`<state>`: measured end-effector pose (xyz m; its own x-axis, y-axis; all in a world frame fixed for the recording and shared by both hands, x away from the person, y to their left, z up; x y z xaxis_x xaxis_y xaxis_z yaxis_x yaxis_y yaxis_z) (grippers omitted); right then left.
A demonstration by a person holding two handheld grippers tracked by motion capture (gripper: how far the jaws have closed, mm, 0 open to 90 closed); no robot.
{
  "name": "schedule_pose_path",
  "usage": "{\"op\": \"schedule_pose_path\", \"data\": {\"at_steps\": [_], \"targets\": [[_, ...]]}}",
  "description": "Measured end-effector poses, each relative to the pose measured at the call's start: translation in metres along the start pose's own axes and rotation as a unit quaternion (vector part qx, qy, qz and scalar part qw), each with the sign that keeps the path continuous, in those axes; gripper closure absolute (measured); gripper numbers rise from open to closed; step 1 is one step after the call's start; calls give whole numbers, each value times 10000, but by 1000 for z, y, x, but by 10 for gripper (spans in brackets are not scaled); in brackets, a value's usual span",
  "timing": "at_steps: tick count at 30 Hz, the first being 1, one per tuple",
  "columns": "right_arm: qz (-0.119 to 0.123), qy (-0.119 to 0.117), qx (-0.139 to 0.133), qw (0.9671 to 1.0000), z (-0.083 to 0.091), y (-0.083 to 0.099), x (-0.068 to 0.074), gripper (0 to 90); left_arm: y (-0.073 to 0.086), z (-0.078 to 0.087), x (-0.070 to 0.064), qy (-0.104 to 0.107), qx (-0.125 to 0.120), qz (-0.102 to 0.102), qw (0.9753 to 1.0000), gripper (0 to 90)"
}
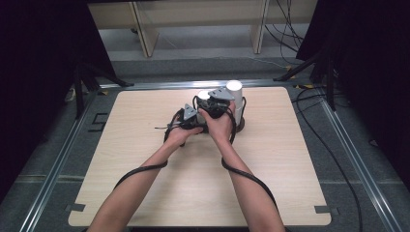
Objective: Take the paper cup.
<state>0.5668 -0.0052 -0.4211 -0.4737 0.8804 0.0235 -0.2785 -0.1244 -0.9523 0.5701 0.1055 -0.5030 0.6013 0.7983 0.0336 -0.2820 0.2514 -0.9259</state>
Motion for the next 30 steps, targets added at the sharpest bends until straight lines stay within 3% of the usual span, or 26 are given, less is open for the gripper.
{"op": "schedule_pose_path", "data": {"at_steps": [11, 16, 18, 30], "targets": [[-58, 88, -7, 9999, -2, -2, 1, 356, 0, 2, 0, -15, 85, -73, 9999, 227], [-110, 8, -182, 9998, 0, -4, 1, 361, 0, 1, 0, -1, 59, -82, 9999, 227], [-126, 0, -242, 9996, 2, -7, 1, 361, 0, 2, 2, -20, 180, -246, 9995, 227], [-106, -65, -418, 9990, 6, -13, 1, 362, 0, 2, 1, -41, 145, -260, 9995, 229]]}}
Point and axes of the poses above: each handheld gripper's, and its own axes: z roughly backward along the jaws, y roughly out of its underside, x roughly to its left, the point moved 3 cm from there along -z, roughly forward along the jaws, and after that the axes turned 2 degrees about x, right-handed, at the moved point
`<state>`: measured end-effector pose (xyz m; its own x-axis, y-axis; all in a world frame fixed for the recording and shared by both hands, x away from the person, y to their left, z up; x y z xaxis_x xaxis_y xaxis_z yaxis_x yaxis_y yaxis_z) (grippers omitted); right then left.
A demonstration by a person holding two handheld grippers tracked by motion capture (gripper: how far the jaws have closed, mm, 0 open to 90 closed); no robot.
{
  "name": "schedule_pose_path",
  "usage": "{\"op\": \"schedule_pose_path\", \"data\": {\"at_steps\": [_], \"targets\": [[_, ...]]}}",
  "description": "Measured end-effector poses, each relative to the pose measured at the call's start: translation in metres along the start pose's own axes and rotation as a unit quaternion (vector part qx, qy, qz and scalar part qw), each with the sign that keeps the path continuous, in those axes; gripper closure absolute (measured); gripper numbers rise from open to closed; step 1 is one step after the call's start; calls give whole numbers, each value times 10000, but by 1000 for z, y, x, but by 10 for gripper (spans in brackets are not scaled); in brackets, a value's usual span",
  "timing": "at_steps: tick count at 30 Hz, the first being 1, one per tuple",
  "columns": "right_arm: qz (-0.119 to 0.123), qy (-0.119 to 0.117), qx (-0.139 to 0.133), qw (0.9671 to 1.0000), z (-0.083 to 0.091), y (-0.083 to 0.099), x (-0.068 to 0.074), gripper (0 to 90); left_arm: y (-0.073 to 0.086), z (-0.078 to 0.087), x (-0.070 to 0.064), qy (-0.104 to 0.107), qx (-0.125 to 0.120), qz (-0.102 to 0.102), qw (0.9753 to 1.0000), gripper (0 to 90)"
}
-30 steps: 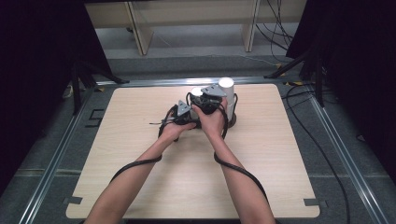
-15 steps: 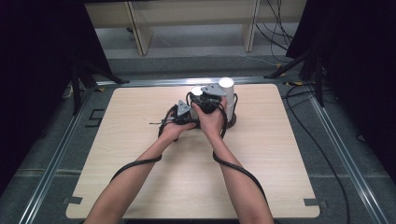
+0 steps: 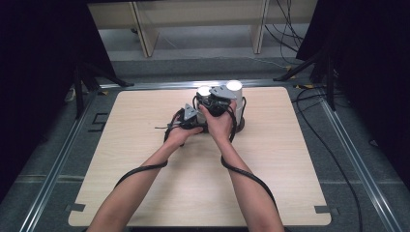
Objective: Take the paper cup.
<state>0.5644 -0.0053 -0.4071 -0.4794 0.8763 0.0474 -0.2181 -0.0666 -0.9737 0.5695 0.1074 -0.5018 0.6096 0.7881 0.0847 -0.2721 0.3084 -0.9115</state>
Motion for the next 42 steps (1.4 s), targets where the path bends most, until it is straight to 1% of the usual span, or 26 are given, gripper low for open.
{"op": "schedule_pose_path", "data": {"at_steps": [4, 6, 7, 8, 9, 10, 11, 16, 17, 18, 19, 21, 22, 23, 24, 25, 27, 28, 30, 34, 35, 37, 38, 40, 41, 42], "targets": [[-13, 52, -10, 10000, 3, -2, 1, 363, 0, 0, 0, -1, 3, -9, 10000, 230], [-11, -7, -107, 9999, 4, -5, 1, 363, 0, 0, 0, -4, 39, -55, 10000, 230], [5, 33, -111, 9999, 5, -6, 1, 363, 0, 1, 1, -3, 42, -57, 10000, 230], [30, -14, -172, 9998, 4, -7, 1, 363, 0, 0, 1, -1, 42, -54, 10000, 230], [164, 33, -183, 9997, 6, -9, -1, 363, 0, 0, 1, -3, 48, -69, 10000, 230], [14, -15, -185, 9998, 6, -10, 1, 363, 0, 0, 0, -6, 27, -49, 10000, 230], [1, -1, -173, 9998, 7, -11, 1, 363, -1, 1, 0, -10, 69, -88, 9999, 230], [6, -23, -323, 9995, 12, -20, 2, 364, -1, 0, 0, 1, 60, -47, 10000, 230], [123, -24, -336, 9994, 13, -22, 1, 364, -1, 0, 0, -5, 62, -54, 10000, 230], [39, -34, -331, 9994, 14, -23, 2, 364, -1, 0, 0, -25, 51, -18, 10000, 230], [54, -36, -393, 9992, 14, -25, 2, 364, -1, 0, 0, 10, 58, -41, 10000, 229], [22, -44, -366, 9993, 16, -28, 3, 364, -1, -1, 1, -20, 79, -109, 9999, 229], [73, -41, -401, 9992, 16, -29, 2, 364, -1, -1, 1, -19, 80, -112, 9999, 229], [-14, -54, -365, 9993, 17, -30, 3, 364, -1, -1, 0, -64, 92, -119, 9999, 230], [33, -77, -420, 9991, 18, -32, 3, 365, -1, 0, 1, -27, 119, -112, 9999, 229], [-34, -67, -438, 9990, 19, -33, 4, 365, -1, -1, 1, 3, 78, -98, 9999, 229], [74, -79, -510, 9986, 20, -36, 3, 365, -1, -1, 0, 1, 65, -57, 10000, 229], [-63, -77, -438, 9990, 22, -36, 5, 365, -1, 0, 1, -14, 130, -109, 9999, 229], [5, -114, -550, 9984, 23, -41, 4, 365, -1, -1, 1, -10, 92, -103, 9999, 229], [12, -103, -650, 9978, 28, -48, 5, 365, -1, -1, 0, -31, 92, -81, 9999, 229], [110, -82, -650, 9978, 30, -49, 4, 365, -1, -1, 0, -25, 93, -76, 9999, 229], [53, -175, -734, 9971, 32, -53, 5, 365, -1, -1, 0, -28, 95, -64, 9999, 231], [127, -102, -746, 9971, 33, -54, 4, 365, -1, -1, 0, -4, 102, -88, 9999, 232], [41, -123, -722, 9973, 36, -56, 6, 365, -1, 0, 0, -1, 99, -87, 9999, 233], [145, -148, -760, 9969, 37, -58, 5, 365, -1, 0, 0, -2, 108, -95, 9999, 233], [114, -165, -823, 9964, 38, -59, 5, 365, -1, -1, 0, -10, 111, -94, 9999, 233]]}}
Point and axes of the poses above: each handheld gripper's, and its own axes: z roughly backward along the jaws, y roughly out of its underside, x roughly to its left, the point moved 3 cm from there along -z, roughly forward along the jaws, and after that the axes turned 2 degrees about x, right-handed, at the moved point
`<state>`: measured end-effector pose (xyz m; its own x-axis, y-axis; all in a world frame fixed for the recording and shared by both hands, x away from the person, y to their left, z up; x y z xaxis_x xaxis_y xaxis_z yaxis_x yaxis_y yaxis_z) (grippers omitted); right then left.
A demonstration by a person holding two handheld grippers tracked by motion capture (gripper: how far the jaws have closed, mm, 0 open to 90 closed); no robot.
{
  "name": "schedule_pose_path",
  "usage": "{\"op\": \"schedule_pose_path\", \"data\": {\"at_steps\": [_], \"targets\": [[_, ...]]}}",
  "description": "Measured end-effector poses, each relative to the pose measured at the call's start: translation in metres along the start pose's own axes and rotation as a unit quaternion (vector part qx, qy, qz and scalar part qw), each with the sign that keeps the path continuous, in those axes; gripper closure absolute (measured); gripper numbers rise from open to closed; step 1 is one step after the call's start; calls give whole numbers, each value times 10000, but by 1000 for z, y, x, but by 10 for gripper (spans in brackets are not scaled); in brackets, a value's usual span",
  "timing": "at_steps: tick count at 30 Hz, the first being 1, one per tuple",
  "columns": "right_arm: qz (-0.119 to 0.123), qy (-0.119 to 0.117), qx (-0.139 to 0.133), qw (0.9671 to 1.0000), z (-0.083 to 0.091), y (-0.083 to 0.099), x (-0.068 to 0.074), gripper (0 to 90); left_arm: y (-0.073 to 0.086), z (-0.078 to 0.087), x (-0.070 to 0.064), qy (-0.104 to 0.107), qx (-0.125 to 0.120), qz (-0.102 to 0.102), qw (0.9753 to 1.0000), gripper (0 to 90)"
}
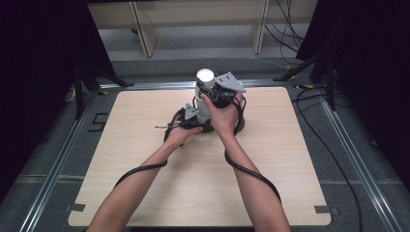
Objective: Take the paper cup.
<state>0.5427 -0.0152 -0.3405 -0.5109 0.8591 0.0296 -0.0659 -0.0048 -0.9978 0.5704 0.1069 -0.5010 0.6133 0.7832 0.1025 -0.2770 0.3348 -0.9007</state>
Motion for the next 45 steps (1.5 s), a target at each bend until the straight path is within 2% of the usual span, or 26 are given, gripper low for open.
{"op": "schedule_pose_path", "data": {"at_steps": [3, 5, 6, 8, 10, 12, 15, 17, 18, 20, 21, 23, 24, 25, 26, 28, 30, 32, 34, 35, 36, 37, 39, 40, 42, 45], "targets": [[-81, -27, 43, 10000, 3, -2, 2, 365, 0, 0, 0, -16, 17, -9, 10000, 231], [-52, -35, 14, 10000, 5, -3, 3, 365, 0, 0, 0, -43, 26, -17, 10000, 230], [72, -60, -38, 9999, 5, -4, 3, 365, 0, 0, 0, -46, 28, -11, 10000, 230], [-20, -55, -15, 10000, 8, -4, 5, 365, 0, 0, -1, -52, 37, 59, 10000, 226], [147, -49, -7, 9999, 10, -5, 4, 365, 1, 1, -1, -24, 42, 147, 9999, 202], [15, -92, -13, 10000, 12, -4, 6, 365, 1, 4, -1, -43, 18, 158, 9999, 175], [14, -135, 18, 9999, 17, -3, 6, 365, 0, 10, 0, -43, 29, 205, 9998, 149], [-118, -150, 115, 9998, 21, -2, 7, 365, -1, 14, -2, -21, -18, 228, 9997, 144], [-51, -190, 27, 9998, 22, -2, 6, 365, -1, 17, -2, -43, -28, 216, 9998, 143], [-158, -198, 94, 9996, 26, -1, 7, 365, -1, 22, -2, -19, -19, 186, 9998, 142], [-86, -221, 24, 9997, 27, 0, 7, 365, -1, 24, -2, -41, -15, 168, 9998, 142], [-133, -261, 42, 9996, 31, 0, 8, 365, -1, 27, -4, -24, -27, 192, 9998, 142], [-128, -262, -1, 9996, 32, 0, 8, 365, -1, 30, -5, -18, -7, 153, 9999, 141], [18, -232, 17, 9997, 34, 1, 6, 365, -2, 34, -6, 12, -14, 111, 9999, 141], [-117, -287, 28, 9995, 37, 2, 7, 365, -2, 37, -8, 35, -1, 102, 9999, 141], [-110, -277, 34, 9995, 41, 3, 7, 365, -2, 42, -9, 59, -50, 53, 10000, 141], [-201, -308, 56, 9993, 45, 6, 7, 365, -2, 48, -9, 41, 40, -89, 9999, 141], [-158, -321, 50, 9993, 49, 7, 5, 365, -2, 52, -12, 55, -72, -13, 10000, 141], [-208, -321, 80, 9992, 53, 8, 5, 365, -2, 58, -14, 62, -51, -89, 9999, 141], [-79, -271, 44, 9996, 55, 8, 3, 365, -2, 60, -15, 68, -79, -115, 9999, 141], [-151, -305, 73, 9994, 57, 9, 4, 365, -2, 64, -15, 65, -66, -154, 9998, 141], [-192, -318, 73, 9993, 59, 10, 4, 365, -4, 66, -15, 74, -154, -244, 9996, 141], [-180, -359, 49, 9992, 62, 11, 3, 365, -4, 72, -16, 83, -180, -271, 9994, 141], [-263, -303, 170, 9991, 66, 13, 3, 365, -3, 75, -17, 74, -197, -275, 9994, 141], [-207, -318, 62, 9993, 67, 14, 1, 365, -2, 80, -17, 67, -204, -293, 9993, 141], [-261, -341, 108, 9990, 71, 18, 1, 365, 3, 90, -18, 86, -196, -302, 9993, 140]]}}
Point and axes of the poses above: each handheld gripper's, and its own axes: z roughly backward along the jaws, y roughly out of its underside, x roughly to its left, the point moved 3 cm from there along -z, roughly forward along the jaws, and after that the axes turned 2 degrees about x, right-handed, at the moved point
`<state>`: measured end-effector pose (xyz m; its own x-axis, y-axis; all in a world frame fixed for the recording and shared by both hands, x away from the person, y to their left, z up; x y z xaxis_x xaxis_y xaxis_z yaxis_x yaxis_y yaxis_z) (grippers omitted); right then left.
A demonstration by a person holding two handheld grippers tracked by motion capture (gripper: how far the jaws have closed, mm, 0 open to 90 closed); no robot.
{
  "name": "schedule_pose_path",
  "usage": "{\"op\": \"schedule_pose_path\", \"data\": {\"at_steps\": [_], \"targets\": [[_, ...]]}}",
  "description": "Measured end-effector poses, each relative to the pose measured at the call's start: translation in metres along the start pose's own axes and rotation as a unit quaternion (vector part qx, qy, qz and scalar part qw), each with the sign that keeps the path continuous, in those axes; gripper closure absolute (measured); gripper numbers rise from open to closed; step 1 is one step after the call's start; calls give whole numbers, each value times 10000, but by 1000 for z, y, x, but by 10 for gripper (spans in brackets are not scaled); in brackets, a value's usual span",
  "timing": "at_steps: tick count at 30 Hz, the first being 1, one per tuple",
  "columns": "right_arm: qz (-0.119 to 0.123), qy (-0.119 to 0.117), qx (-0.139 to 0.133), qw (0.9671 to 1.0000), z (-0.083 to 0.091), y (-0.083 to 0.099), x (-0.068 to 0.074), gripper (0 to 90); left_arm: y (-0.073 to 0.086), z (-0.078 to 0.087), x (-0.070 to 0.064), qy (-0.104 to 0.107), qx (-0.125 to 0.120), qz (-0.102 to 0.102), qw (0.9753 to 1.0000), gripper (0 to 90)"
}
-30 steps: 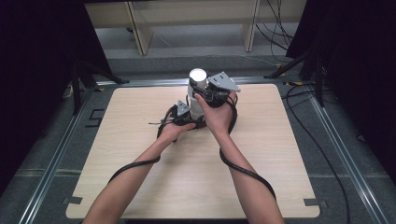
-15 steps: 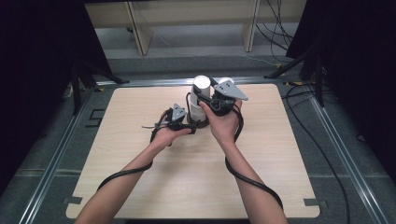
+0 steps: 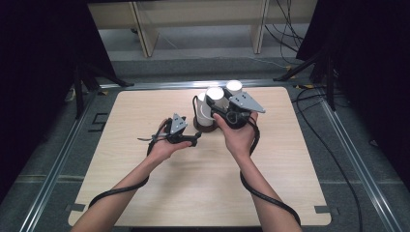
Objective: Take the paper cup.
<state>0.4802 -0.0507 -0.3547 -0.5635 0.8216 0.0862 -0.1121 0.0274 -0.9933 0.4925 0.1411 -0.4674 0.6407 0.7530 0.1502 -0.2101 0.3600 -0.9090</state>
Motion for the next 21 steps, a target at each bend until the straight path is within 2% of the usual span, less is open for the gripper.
{"op": "schedule_pose_path", "data": {"at_steps": [1, 2, 3, 4, 6, 7, 8, 9, 10, 11, 12, 13, 14, 17, 18, 21], "targets": [[40, 9, 23, 10000, 1, 1, -1, 365, 2, 4, -1, -2, -29, 14, 10000, 141], [-42, 16, 41, 10000, 3, 2, 0, 365, 4, 8, 0, 1, -15, -23, 10000, 140], [-70, -15, 38, 10000, 4, 4, 0, 365, 6, 12, -2, 22, 10, 90, 10000, 141], [48, 12, 30, 10000, 5, 4, -2, 365, 7, 15, -1, 28, -57, -7, 10000, 140], [-37, -7, 60, 10000, 7, 6, 0, 365, 10, 22, -2, 35, -59, -18, 10000, 141], [33, -26, 21, 10000, 7, 7, 0, 365, 12, 27, -4, 52, -26, 88, 9999, 141], [-92, -47, 86, 9999, 8, 9, 3, 365, 13, 30, -3, 55, -86, -4, 9999, 141], [37, -36, 63, 10000, 9, 10, 2, 365, 15, 34, -4, 53, -116, -11, 9999, 141], [-134, -68, 128, 9998, 10, 12, 4, 365, 16, 37, -5, 50, -139, 12, 9999, 140], [-78, -57, 69, 9999, 11, 13, 4, 365, 19, 41, -7, 60, -78, 92, 9999, 141], [-81, -158, 73, 9998, 11, 14, 5, 365, 19, 43, -6, 56, -161, -3, 9999, 141], [-88, -107, 79, 9999, 11, 15, 6, 365, 21, 46, -7, 88, -203, 31, 9998, 141], [-152, -123, 218, 9996, 14, 18, 8, 365, 22, 49, -8, 89, -181, 22, 9998, 141], [-157, -211, 202, 9994, 14, 20, 9, 365, 24, 59, -10, 109, -247, 22, 9996, 141], [-262, -247, 187, 9992, 13, 21, 11, 365, 25, 62, -11, 129, -289, 36, 9995, 141], [-372, -317, 268, 9984, 15, 25, 11, 365, 28, 72, -12, 131, -316, 64, 9994, 141]]}}
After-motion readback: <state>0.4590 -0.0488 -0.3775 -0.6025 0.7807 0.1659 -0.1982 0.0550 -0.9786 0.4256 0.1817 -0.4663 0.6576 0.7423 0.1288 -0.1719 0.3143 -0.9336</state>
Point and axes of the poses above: each handheld gripper's, and its own axes: z roughly backward along the jaws, y roughly out of its underside, x roughly to its left, the point moved 3 cm from there along -z, roughly forward along the jaws, and after that the axes turned 2 degrees about x, right-handed, at the moved point
